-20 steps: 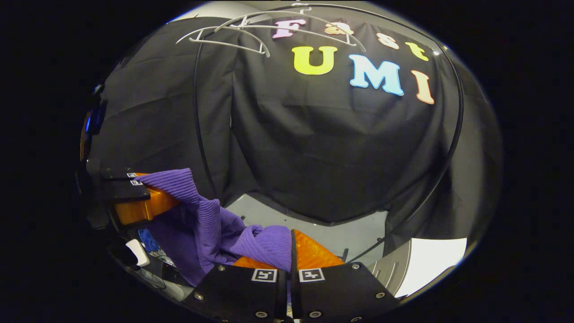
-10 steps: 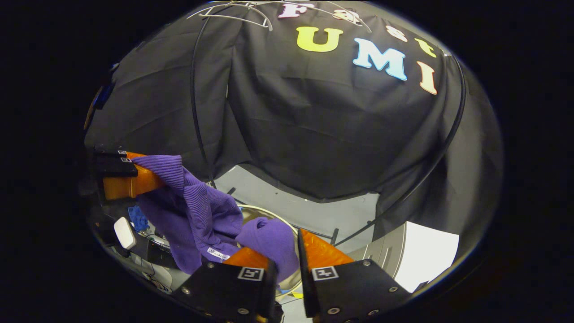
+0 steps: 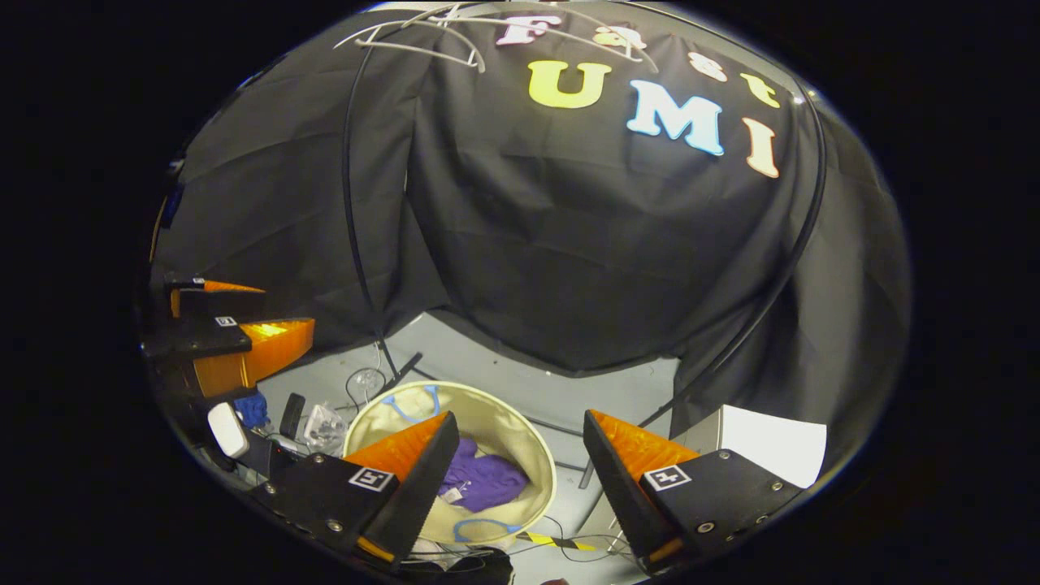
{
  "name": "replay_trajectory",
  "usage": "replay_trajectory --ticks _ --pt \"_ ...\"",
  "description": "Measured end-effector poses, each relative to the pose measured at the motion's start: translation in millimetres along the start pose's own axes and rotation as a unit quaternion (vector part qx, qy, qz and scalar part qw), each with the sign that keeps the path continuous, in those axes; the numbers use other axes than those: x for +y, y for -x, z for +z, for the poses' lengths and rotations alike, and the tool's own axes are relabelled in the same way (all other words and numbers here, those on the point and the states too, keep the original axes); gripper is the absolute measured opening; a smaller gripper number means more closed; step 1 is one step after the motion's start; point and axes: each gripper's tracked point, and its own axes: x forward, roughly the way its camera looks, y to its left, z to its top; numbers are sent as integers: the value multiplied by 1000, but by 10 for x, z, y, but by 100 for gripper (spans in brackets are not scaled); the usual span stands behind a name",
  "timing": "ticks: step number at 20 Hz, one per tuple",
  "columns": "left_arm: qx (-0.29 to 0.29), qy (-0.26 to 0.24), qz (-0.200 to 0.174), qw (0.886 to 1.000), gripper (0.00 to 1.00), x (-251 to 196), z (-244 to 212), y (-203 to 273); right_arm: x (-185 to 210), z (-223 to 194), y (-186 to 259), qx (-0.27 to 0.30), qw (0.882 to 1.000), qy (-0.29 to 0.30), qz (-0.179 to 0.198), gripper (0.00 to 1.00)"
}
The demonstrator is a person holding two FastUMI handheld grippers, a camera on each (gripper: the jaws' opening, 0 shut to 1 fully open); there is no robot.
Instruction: Grasp the clothes on the hanger with both hands and then place them into the laundry hamper below.
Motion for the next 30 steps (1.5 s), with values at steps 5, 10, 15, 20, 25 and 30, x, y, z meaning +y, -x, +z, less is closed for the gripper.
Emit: replay_trajectory --ticks 5,10,15,20,25,30 --pt "-99 -10 -3 995 99 106 728 477 -164 624 320 -75 997 -11 -19 96" --pt "-178 1 -3 984 99 250 1504 1002 -371 1195 746 -148 988 -32 -40 95" --pt "-241 11 -11 970 99 361 2102 1556 -609 1608 1230 -209 974 -59 -63 96" --pt "-298 20 -15 954 99 530 2607 2135 -918 1886 1762 -259 958 -70 -99 95" --pt "-325 22 -17 945 86 674 2857 2538 -1199 2083 2240 -302 940 -83 -134 95" --pt "-343 17 -2 939 98 777 2781 2762 -1419 2087 2619 -325 927 -95 -162 94"
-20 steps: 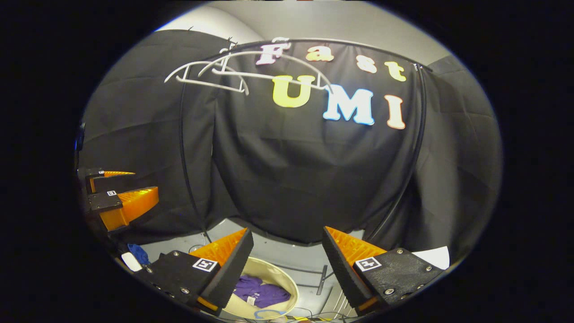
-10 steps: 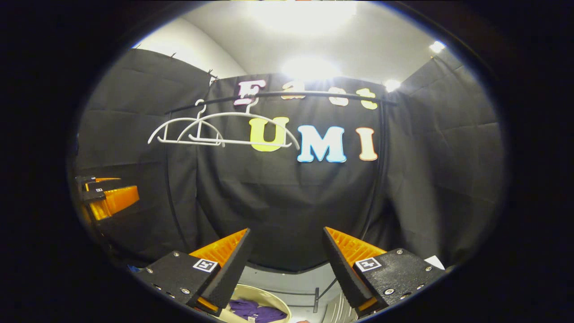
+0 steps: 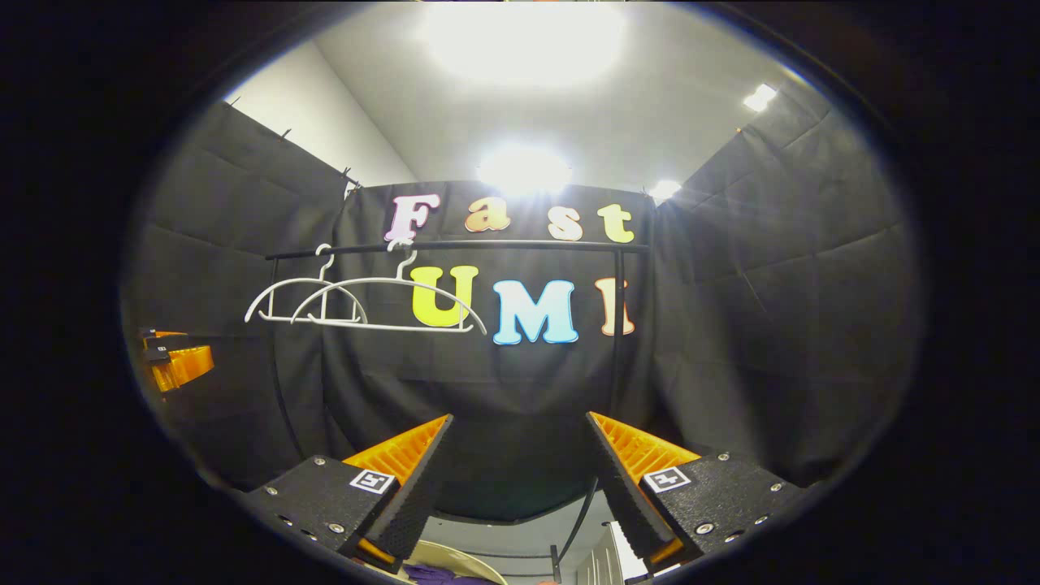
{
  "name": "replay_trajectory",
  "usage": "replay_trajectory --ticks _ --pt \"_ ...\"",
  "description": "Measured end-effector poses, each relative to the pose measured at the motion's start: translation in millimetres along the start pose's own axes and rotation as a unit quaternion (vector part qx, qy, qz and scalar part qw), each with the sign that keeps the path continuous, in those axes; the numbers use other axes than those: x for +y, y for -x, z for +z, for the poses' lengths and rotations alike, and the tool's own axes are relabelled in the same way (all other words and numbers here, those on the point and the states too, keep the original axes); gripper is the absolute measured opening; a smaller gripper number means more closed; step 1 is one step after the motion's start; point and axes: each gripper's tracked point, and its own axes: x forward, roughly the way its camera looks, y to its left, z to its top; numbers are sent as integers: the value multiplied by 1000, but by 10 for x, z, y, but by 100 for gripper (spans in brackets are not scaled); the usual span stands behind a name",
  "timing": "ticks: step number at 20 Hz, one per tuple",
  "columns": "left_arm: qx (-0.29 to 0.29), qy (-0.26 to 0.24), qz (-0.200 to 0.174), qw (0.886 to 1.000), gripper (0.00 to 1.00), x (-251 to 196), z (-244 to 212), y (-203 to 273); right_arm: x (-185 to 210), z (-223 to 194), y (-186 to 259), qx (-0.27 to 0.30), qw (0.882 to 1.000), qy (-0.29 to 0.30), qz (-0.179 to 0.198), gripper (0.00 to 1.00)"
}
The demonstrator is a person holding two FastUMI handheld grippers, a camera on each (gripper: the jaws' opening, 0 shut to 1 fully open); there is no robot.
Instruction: Grasp the clothes on the hanger with both hands and then place them into the laundry hamper below.
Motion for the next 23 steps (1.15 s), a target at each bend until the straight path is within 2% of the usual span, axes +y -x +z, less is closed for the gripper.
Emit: replay_trajectory --ticks 5,12,15,20,21,23 --pt "-15 0 11 1000 98 85 168 217 -181 -10 152 -8 1000 -16 -17 96" --pt "-24 -8 15 1000 98 73 268 382 -244 -64 220 -10 1000 -23 -18 95" --pt "-27 -8 18 999 92 59 281 382 -277 -75 219 -9 999 -25 -19 95" --pt "-25 -8 20 999 92 43 266 370 -345 -77 213 -11 999 -28 -25 95" --pt "-25 -8 20 999 98 38 263 373 -358 -68 212 -13 999 -29 -26 95" --pt "-27 -8 19 999 98 23 275 379 -372 -72 204 -13 999 -27 -28 95"
